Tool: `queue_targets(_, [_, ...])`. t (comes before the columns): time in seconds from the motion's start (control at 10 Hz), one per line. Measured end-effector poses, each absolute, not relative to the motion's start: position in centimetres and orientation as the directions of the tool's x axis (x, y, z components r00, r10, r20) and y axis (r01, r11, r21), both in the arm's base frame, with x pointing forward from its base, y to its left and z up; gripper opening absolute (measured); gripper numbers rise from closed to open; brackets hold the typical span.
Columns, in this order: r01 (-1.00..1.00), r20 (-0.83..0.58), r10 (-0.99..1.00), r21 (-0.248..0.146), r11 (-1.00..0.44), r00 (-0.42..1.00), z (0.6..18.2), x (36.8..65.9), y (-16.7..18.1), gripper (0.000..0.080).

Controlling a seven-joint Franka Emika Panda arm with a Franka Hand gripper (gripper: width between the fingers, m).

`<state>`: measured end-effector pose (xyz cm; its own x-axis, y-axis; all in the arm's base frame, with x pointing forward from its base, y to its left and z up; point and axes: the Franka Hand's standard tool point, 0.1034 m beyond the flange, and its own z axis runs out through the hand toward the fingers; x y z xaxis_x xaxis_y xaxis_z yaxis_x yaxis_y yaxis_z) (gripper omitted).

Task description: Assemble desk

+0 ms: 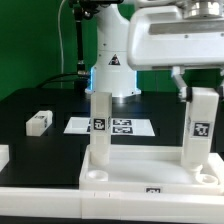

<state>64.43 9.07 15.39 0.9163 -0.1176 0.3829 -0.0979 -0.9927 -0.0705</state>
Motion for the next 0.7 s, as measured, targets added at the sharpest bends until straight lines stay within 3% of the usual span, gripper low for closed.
queue_targets(0.7, [-0.061, 0.437, -0.081, -0.06, -0.996, 0.896, 15.09, 64.75, 9.89, 0.0291])
